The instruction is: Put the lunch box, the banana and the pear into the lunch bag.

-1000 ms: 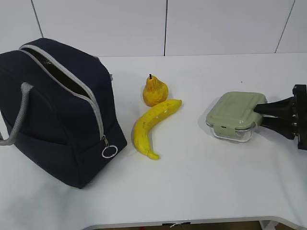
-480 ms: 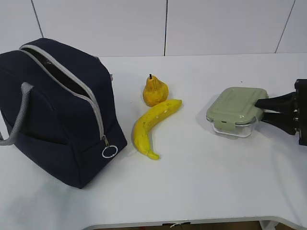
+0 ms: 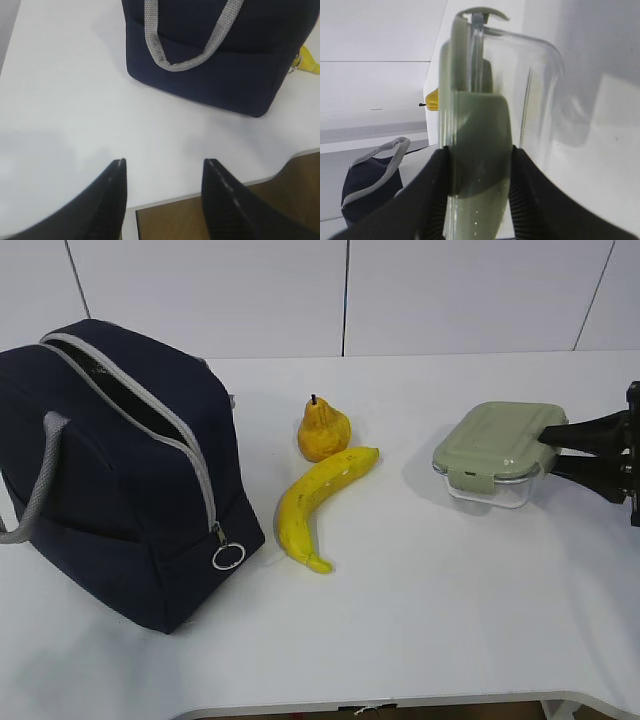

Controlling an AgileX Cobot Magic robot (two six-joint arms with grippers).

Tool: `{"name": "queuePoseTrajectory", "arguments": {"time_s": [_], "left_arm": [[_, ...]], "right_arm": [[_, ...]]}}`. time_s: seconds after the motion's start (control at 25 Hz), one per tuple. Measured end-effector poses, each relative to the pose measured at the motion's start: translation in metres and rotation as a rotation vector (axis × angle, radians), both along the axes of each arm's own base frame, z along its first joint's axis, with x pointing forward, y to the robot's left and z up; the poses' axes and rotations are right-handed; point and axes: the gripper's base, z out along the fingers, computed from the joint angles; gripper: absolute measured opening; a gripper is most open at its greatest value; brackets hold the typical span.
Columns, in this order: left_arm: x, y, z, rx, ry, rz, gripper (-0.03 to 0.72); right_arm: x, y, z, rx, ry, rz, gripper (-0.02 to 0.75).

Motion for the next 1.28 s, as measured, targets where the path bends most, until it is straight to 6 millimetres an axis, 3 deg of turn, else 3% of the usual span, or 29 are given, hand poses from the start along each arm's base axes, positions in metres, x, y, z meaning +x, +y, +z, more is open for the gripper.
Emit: {"name": "queuePoseTrajectory", "arguments": {"time_s": [0.16, 0.4, 0.52, 0.76, 0.96, 1.28], "left_arm": [[0.001, 0.0, 0.007, 0.002, 0.038, -0.005, 0.347], [0.013, -0.005, 0.046, -0.041, 0.055, -0.034, 0.347], [0.022, -0.01, 0.056, -0.095, 0.079, -0.067, 0.347], [0.043, -0.023, 0.065, -0.273, 0.071, -0.13, 0.347], [0.066, -0.025, 0.068, -0.399, 0.111, -0.075, 0.357], [0.107, -0.031, 0.072, -0.588, 0.124, -0.034, 0.44]], "right_arm": [[0.001, 0.006, 0.007, -0.003, -0.008, 0.015, 0.282], [0.011, 0.016, 0.032, -0.007, -0.069, 0.047, 0.281], [0.017, 0.02, 0.044, -0.01, -0.099, 0.06, 0.281], [0.028, 0.03, 0.064, 0.0, -0.141, 0.094, 0.281], [0.034, 0.04, 0.076, -0.003, -0.169, 0.126, 0.279], [0.041, 0.051, 0.094, 0.0, -0.212, 0.166, 0.279]]}}
